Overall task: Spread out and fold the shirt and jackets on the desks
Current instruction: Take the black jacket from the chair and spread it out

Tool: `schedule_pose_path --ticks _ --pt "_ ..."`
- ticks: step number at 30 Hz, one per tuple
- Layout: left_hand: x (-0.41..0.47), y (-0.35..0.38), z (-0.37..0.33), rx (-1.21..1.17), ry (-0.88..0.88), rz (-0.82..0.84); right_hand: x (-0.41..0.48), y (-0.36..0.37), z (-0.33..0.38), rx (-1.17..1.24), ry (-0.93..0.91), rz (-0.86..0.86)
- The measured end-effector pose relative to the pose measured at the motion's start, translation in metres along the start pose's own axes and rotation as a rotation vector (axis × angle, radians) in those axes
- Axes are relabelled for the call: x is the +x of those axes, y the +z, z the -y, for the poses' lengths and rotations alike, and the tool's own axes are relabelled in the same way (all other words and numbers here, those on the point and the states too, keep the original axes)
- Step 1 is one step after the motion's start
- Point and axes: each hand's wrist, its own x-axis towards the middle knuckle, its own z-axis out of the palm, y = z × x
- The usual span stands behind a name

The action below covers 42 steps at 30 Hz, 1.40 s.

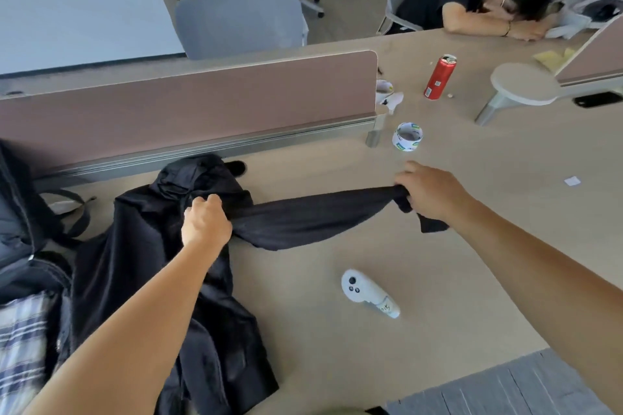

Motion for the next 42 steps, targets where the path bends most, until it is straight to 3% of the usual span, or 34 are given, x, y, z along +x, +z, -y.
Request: schedule_pose_path --ticks 5,7,9,10,13,15,19,22,28,32,35,38,40,42 --pt "-0.005 0.015 -0.086 -0.234 0.123 -0.046 0.05 -0.003 -0.094 -0.031 -0.091 -0.6" --pt "-0.009 0.031 -0.107 -0.262 0.222 -0.047 0.06 0.007 -0.12 -0.09 -0.106 -0.727" --pt "-0.014 0.057 -0.118 -0.153 0.311 0.061 0.064 0.033 -0.135 -0.173 -0.078 -0.642" --pt "-0.017 0.072 -0.12 -0.053 0.33 0.166 0.064 0.053 -0.142 -0.192 -0.033 -0.498" --pt "-0.03 0.1 -0.113 0.175 0.309 0.489 0.05 0.116 -0.148 -0.222 0.214 0.158" --pt "-0.03 0.11 -0.106 0.21 0.28 0.574 0.04 0.155 -0.145 -0.178 0.264 0.401" --pt "-0.015 0.117 -0.099 0.191 0.223 0.467 0.036 0.188 -0.123 -0.042 0.127 0.311" --pt "0.0 0.117 -0.111 0.146 0.183 0.391 0.047 0.19 -0.111 0.215 0.175 0.28" --pt "0.024 0.125 -0.114 0.099 0.131 0.479 0.082 0.203 -0.153 0.446 0.244 0.249" --pt "0.033 0.128 -0.113 0.129 0.112 0.495 0.115 0.193 -0.192 0.668 0.308 0.12" --pt "0.029 0.128 -0.123 0.184 0.068 0.514 0.128 0.189 -0.176 0.493 0.34 0.073" --pt "0.021 0.131 -0.125 0.182 0.077 0.473 0.117 0.19 -0.123 0.363 0.111 0.047" --pt "0.015 0.131 -0.12 0.112 0.072 0.456 0.101 0.197 -0.092 0.329 -0.059 0.156" --pt "0.012 0.128 -0.109 0.067 0.071 0.436 0.092 0.203 -0.09 0.309 -0.069 0.266"
